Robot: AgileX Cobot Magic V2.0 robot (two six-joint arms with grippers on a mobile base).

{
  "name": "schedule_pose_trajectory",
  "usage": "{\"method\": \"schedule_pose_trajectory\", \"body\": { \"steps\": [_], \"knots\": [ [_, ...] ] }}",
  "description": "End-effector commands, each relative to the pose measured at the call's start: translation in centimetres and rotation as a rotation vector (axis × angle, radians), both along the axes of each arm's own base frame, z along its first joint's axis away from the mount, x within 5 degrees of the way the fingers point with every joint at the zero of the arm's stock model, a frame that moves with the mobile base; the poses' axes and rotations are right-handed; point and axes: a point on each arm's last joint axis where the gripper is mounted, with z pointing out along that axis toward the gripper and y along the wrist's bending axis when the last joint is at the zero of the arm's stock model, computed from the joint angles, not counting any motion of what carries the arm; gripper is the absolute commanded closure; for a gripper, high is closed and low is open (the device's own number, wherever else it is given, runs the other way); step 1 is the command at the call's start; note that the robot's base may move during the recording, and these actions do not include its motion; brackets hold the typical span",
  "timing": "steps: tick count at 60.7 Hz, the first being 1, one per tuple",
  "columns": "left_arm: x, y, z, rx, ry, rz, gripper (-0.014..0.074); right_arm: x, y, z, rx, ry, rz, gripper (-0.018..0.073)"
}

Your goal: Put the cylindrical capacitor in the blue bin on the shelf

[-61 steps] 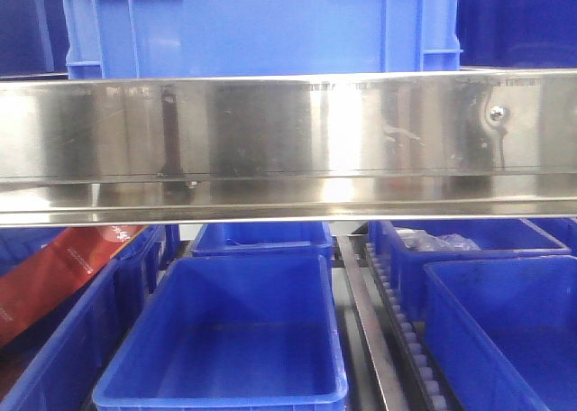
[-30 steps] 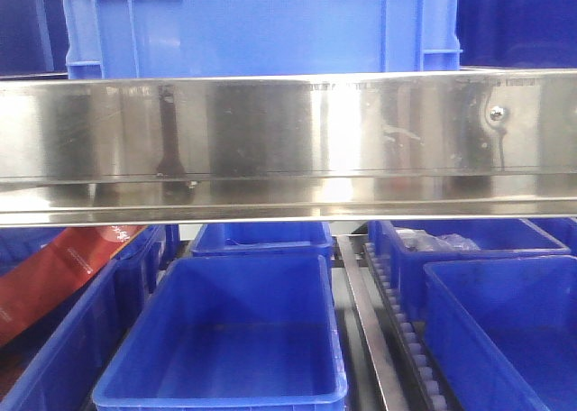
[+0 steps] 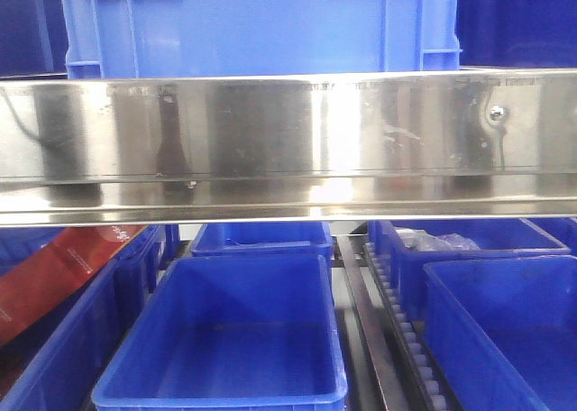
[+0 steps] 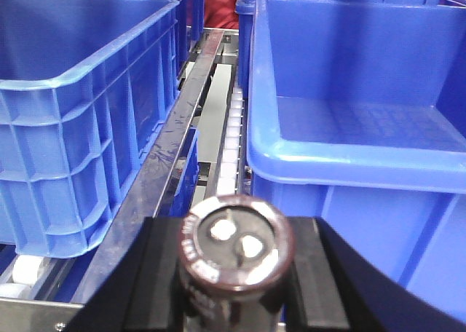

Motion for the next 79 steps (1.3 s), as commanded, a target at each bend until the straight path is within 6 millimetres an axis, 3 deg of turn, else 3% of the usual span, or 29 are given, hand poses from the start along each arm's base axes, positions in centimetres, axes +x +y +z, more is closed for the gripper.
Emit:
{"method": "schedule_pose_trajectory", "body": {
  "steps": [1, 8, 13, 18, 28, 36, 51, 69, 79],
  "knots": [
    [2.5, -1.9, -1.3, -0.002, 0.026, -0.012, 0.0707, 0.0, 0.0, 0.6, -0.001, -0.044, -0.003, 0.0701],
    [5.1, -3.4, -4.0, 0.028, 0.077, -0.012, 0.0701, 0.0, 0.0, 0.6, -0.001, -0.044, -0.003, 0.0701],
    [6.3, -4.2, -6.0, 0.053, 0.119, -0.011, 0.064, 0.0, 0.0, 0.6, -0.001, -0.044, -0.003, 0.0701],
    [7.1, -4.7, -7.4, 0.071, 0.148, -0.011, 0.0508, 0.0, 0.0, 0.6, -0.001, -0.044, -0.003, 0.0701],
    [7.6, -5.0, -8.3, 0.077, 0.168, -0.012, 0.0119, 0.0, 0.0, 0.6, -0.001, -0.044, -0.003, 0.0701],
    [7.4, -4.9, -7.9, 0.073, 0.169, -0.012, -0.002, 0.0, 0.0, 0.6, -0.001, -0.042, -0.003, 0.0701],
    [5.4, -3.7, -5.1, 0.076, 0.197, -0.007, 0.0066, 0.0, 0.0, 0.6, -0.001, -0.04, -0.003, 0.0701],
    [1.0, 0.4, -1.8, 0.118, 0.285, 0.038, 0.0703, 0.0, 0.0, 0.6, -0.001, -0.04, -0.003, 0.0701],
    [-2.5, 2.7, -1.6, 0.146, 0.286, 0.055, 0.0707, 0.0, 0.0, 0.6, -0.001, -0.04, -0.003, 0.0701]
  ]
}}
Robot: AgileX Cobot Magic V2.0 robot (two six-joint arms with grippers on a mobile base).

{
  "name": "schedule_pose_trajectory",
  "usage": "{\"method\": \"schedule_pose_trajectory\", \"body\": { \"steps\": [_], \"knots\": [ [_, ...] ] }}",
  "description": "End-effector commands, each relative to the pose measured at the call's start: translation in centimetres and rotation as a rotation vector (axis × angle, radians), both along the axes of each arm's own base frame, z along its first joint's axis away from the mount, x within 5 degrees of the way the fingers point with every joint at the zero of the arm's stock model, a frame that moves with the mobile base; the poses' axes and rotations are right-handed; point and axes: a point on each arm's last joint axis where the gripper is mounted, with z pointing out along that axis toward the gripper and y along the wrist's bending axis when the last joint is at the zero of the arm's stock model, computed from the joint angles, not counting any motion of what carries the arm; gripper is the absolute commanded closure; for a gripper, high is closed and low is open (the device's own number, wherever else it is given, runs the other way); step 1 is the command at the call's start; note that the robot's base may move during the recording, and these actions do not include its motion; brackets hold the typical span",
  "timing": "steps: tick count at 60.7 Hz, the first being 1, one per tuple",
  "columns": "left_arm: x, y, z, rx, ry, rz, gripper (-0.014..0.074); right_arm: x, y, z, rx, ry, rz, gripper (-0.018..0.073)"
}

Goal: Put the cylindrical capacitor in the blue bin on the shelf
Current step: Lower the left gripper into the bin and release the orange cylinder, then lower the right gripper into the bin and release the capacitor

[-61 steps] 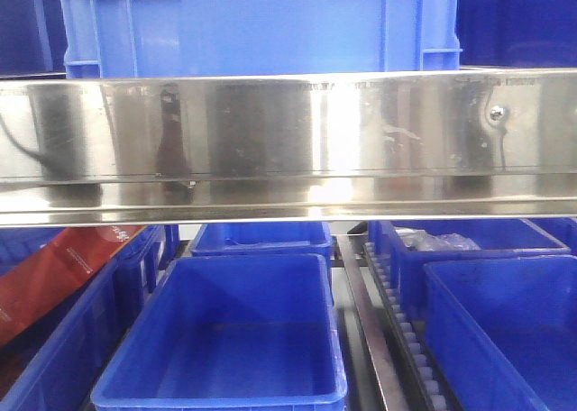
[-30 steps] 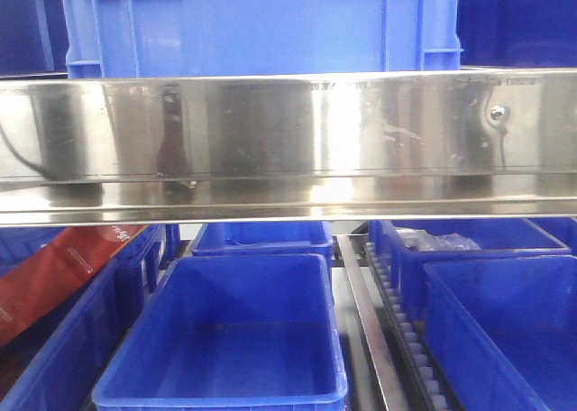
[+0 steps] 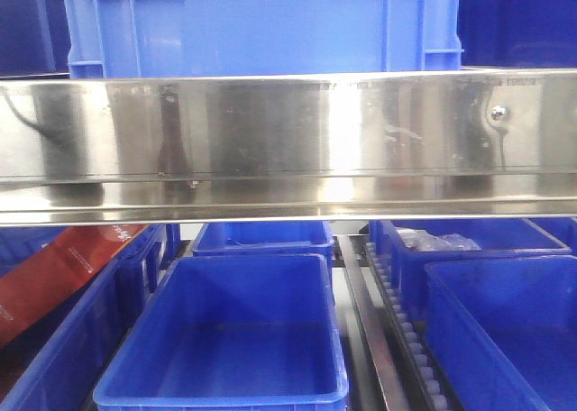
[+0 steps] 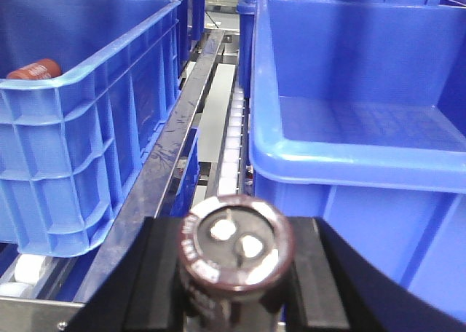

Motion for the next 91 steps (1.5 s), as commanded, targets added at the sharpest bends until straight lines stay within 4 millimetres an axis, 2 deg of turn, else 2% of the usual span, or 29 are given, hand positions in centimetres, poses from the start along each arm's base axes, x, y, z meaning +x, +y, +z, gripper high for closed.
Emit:
{"method": "schedule_pose_trajectory", "body": {
  "steps": [1, 19, 26, 39, 50, 62, 69, 75, 84, 91],
  "knots": [
    [-2.1, 1.5, 0.3, 0.0, -0.018, 0.008, 0.0707, 0.0, 0.0, 0.6, -0.001, -0.04, -0.003, 0.0701],
    [-10.6, 6.1, -1.6, -0.117, -0.127, 0.025, 0.0707, 0.0, 0.0, 0.5, -0.001, -0.038, -0.003, 0.0701],
    [-13.8, 7.9, -2.9, -0.169, -0.128, 0.049, 0.0707, 0.8, 0.1, 0.6, -0.001, -0.03, -0.002, 0.0701],
    [-18.4, 10.7, -5.2, -0.239, -0.141, 0.092, 0.0707, 3.0, 1.4, 3.0, -0.023, -0.058, 0.084, 0.0701],
    [-21.0, 12.2, -6.4, -0.257, -0.185, 0.094, 0.0707, 7.3, 4.8, 6.6, -0.024, -0.083, 0.22, 0.0701],
    [-22.1, 12.8, -7.2, -0.259, -0.169, 0.102, 0.0707, 13.5, 10.5, 9.8, -0.027, -0.058, 0.353, 0.0701],
    [-22.1, 12.9, -7.3, -0.249, -0.151, 0.106, 0.0707, 17.6, 13.9, 9.8, -0.021, 0.007, 0.406, 0.0701],
    [-22.1, 12.8, -7.3, -0.25, -0.153, 0.106, 0.0707, 20.5, 15.9, 9.3, -0.035, 0.06, 0.427, 0.0701],
    [-22.1, 12.8, -7.3, -0.25, -0.153, 0.106, 0.0707, 24.8, 18.3, 6.5, -0.063, 0.164, 0.438, 0.0701],
    [-22.1, 12.8, -7.3, -0.251, -0.152, 0.105, 0.0707, 26.9, 19.4, 4.1, -0.084, 0.238, 0.443, 0.0701]
  ]
}}
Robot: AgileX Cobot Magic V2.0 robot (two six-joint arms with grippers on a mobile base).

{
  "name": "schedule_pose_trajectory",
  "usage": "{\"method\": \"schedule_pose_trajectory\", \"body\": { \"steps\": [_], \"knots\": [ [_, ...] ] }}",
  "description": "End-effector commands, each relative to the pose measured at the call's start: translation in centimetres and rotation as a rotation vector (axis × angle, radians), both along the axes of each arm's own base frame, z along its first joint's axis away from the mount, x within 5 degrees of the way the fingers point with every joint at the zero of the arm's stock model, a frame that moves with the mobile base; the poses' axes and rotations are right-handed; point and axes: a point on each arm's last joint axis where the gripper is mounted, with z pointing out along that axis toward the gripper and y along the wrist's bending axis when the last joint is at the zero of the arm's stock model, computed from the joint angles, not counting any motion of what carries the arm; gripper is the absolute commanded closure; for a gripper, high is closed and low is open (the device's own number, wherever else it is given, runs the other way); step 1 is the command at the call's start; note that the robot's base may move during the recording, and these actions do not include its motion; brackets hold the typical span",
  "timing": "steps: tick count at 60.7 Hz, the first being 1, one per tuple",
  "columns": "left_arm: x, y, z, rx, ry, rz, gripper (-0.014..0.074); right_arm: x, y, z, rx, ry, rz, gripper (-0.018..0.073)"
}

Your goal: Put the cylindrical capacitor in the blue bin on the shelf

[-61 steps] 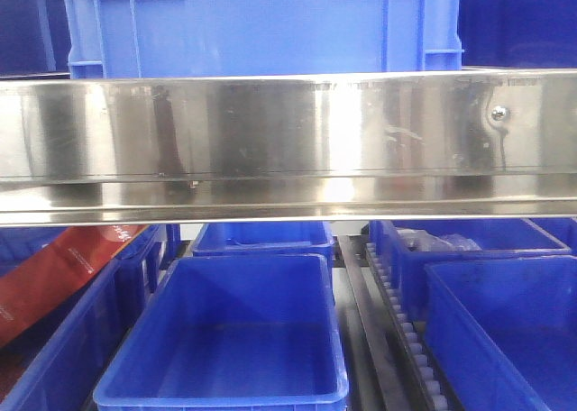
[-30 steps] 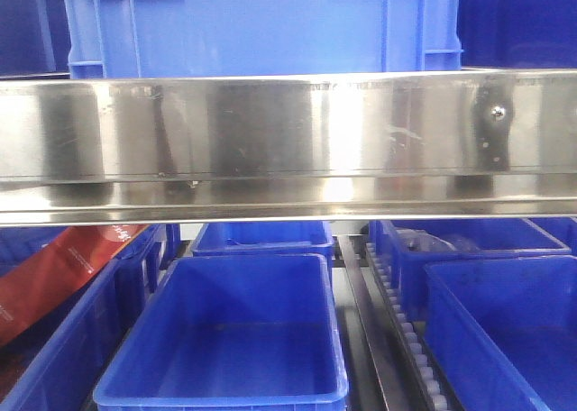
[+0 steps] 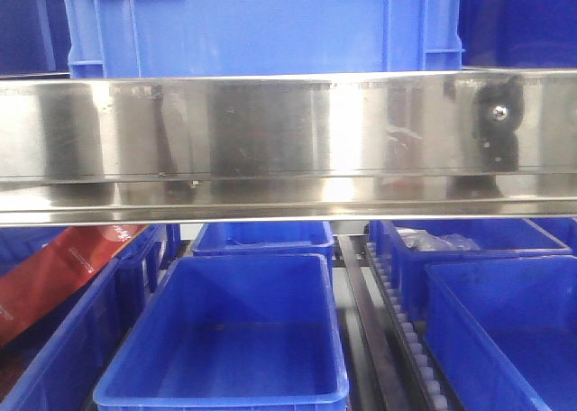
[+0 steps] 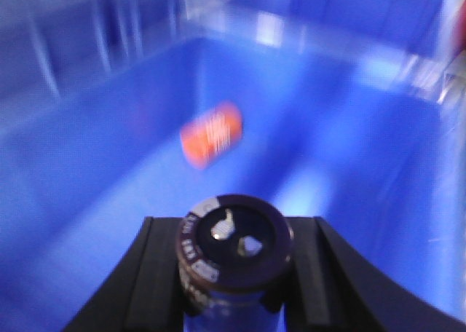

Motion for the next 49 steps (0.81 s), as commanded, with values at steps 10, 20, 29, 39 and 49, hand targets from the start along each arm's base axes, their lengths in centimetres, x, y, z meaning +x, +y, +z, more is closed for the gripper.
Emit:
{"method": "schedule_pose_trajectory", "body": {
  "steps": [10, 20, 29, 39, 49],
  "knots": [
    [-0.1, 0.1, 0.0, -0.009, -0.006, 0.006, 0.0707, 2.4, 1.4, -3.3, -0.047, 0.077, 0.011, 0.0627],
    [-0.1, 0.1, 0.0, -0.011, -0.005, 0.005, 0.0707, 2.3, 1.4, -3.8, -0.067, 0.118, 0.017, 0.0179],
    [-0.1, 0.1, 0.0, -0.011, -0.005, 0.005, 0.0707, 2.0, 1.2, -3.8, -0.08, 0.143, 0.02, -0.0014],
    [-0.1, 0.1, 0.0, -0.011, -0.005, 0.005, 0.0707, 0.6, 0.3, -1.3, -0.053, 0.092, 0.018, 0.0048],
    [-0.1, 0.1, 0.2, -0.014, -0.019, 0.005, 0.0707, -2.2, -1.1, 2.7, -0.012, 0.01, 0.018, 0.034]
  ]
}}
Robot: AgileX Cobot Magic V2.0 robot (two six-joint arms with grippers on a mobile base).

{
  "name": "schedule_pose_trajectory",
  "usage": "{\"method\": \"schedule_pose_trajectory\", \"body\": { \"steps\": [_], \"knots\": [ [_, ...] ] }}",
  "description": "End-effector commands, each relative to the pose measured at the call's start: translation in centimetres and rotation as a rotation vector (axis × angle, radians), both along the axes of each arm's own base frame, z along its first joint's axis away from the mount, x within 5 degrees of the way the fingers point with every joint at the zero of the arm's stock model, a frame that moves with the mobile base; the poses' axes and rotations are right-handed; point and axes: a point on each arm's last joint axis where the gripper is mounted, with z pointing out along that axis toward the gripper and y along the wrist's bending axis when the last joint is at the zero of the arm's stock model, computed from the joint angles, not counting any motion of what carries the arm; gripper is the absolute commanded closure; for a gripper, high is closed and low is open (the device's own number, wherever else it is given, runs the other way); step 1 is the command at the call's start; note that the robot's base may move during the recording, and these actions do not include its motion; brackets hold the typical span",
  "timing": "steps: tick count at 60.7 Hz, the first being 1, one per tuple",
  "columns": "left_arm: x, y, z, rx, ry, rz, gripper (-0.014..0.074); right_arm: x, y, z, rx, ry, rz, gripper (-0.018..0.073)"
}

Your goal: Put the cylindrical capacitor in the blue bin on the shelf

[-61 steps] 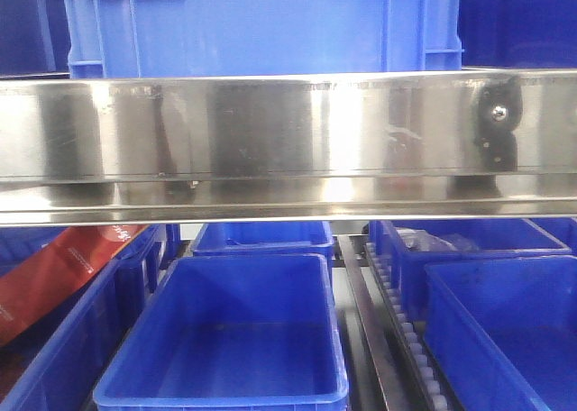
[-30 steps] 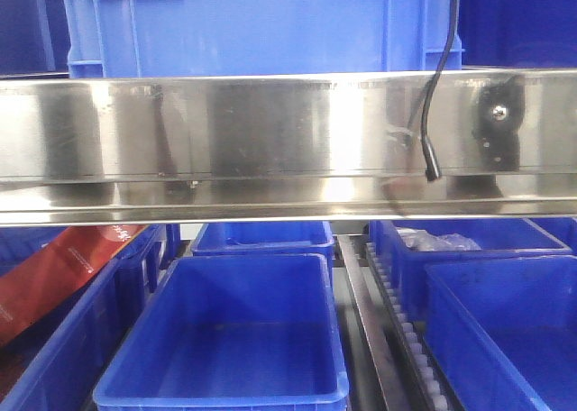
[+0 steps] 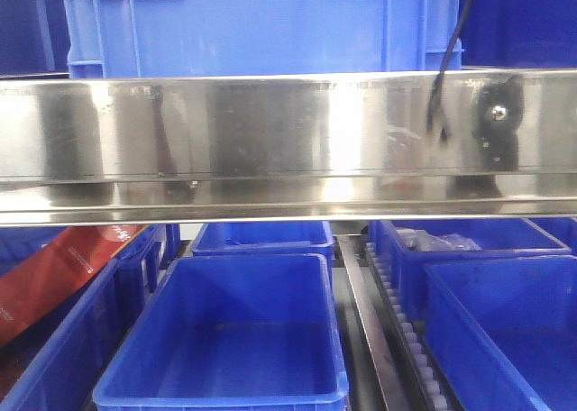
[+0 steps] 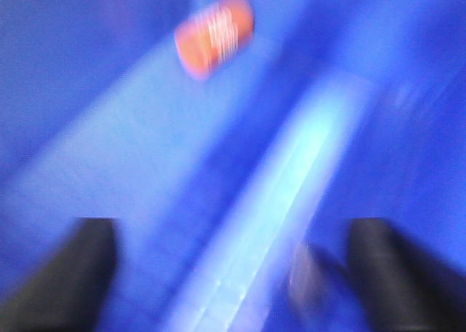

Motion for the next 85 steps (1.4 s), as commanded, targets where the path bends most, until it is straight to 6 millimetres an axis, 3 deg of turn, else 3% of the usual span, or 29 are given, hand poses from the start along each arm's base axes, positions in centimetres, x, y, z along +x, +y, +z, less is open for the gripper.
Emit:
{"method": "schedule_pose_trajectory", "body": {
  "steps": [1, 6, 12, 20, 27, 43, 66, 76, 85],
  "knots": [
    [-0.1, 0.1, 0.2, -0.016, -0.022, 0.004, 0.0707, -2.2, -1.3, 3.4, 0.04, -0.082, 0.001, 0.0372],
    [0.0, 0.0, 0.4, -0.026, -0.042, 0.002, 0.0707, -3.9, -2.2, 5.3, 0.057, -0.117, 0.002, 0.0571],
    [0.0, 0.0, 0.6, -0.038, -0.065, -0.001, 0.0707, -5.7, -3.2, 7.0, 0.076, -0.154, -0.001, 0.0725],
    [0.1, 0.0, 0.8, -0.041, -0.094, 0.0, 0.0707, -7.9, -5.6, 8.2, 0.057, -0.201, -0.044, 0.0718],
    [0.2, 0.1, 1.0, -0.017, -0.122, 0.011, 0.0707, -9.8, -7.9, 7.4, 0.046, -0.221, -0.094, 0.0722],
    [0.6, 0.2, 1.3, 0.015, -0.173, 0.025, 0.0707, -15.7, -12.0, 3.6, 0.091, -0.34, -0.171, 0.0722],
    [0.6, 0.3, 1.5, 0.019, -0.197, 0.027, 0.0707, -23.6, -15.2, -6.4, 0.129, -0.418, -0.192, 0.0722],
    [0.6, 0.3, 1.5, 0.024, -0.2, 0.029, 0.0707, -25.7, -16.0, -8.9, 0.154, -0.47, -0.198, 0.0722],
    [0.6, 0.3, 1.5, 0.024, -0.2, 0.029, 0.0707, -26.3, -16.3, -9.6, 0.17, -0.503, -0.202, 0.0722]
  ]
}}
